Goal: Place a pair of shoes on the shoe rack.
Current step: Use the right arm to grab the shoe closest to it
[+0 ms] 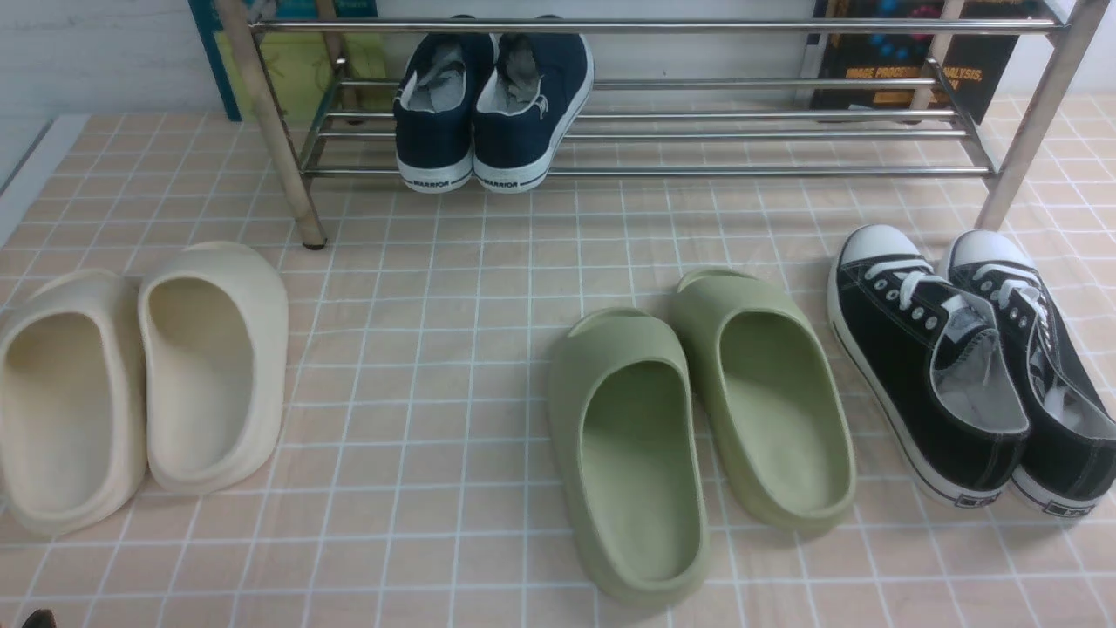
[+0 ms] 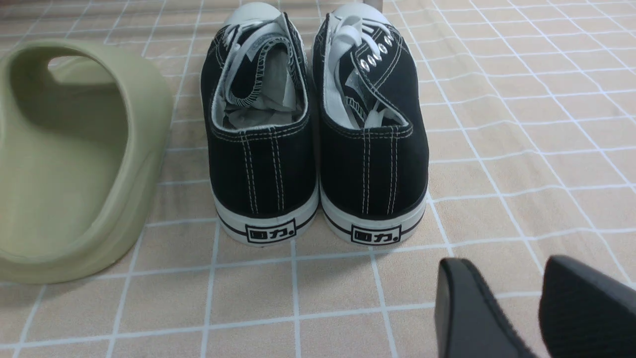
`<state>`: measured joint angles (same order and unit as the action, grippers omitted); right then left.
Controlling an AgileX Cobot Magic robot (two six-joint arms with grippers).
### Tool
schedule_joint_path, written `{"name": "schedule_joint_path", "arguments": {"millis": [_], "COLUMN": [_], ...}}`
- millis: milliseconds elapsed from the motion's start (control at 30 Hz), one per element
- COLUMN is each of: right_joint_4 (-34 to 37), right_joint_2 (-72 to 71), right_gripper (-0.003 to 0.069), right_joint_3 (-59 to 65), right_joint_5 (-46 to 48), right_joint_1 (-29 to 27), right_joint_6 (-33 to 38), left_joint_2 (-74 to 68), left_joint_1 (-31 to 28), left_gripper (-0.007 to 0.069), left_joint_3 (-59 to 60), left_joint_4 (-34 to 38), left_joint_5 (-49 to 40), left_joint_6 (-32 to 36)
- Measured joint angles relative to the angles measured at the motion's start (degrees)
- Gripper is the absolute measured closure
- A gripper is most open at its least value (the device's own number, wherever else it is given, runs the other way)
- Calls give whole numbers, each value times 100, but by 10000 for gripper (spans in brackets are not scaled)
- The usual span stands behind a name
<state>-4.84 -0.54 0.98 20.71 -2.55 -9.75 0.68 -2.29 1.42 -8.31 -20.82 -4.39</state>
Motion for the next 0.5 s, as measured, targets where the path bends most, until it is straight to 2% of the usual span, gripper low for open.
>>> {"name": "schedule_joint_path", "arguments": {"millis": [500], "right_joint_4": [0], "right_joint_2": [0], "right_gripper": [420], "right_joint_3": [0], "right_joint_5": [0], "right_joint_1": [0], "right_joint_6": [0], "left_joint_2": [0], "left_joint_1": [0], "left_gripper": [387], "left_joint_3": [0], "left_joint_4": [-195], "left_joint_5": [-4], "left_joint_6": [0]}}
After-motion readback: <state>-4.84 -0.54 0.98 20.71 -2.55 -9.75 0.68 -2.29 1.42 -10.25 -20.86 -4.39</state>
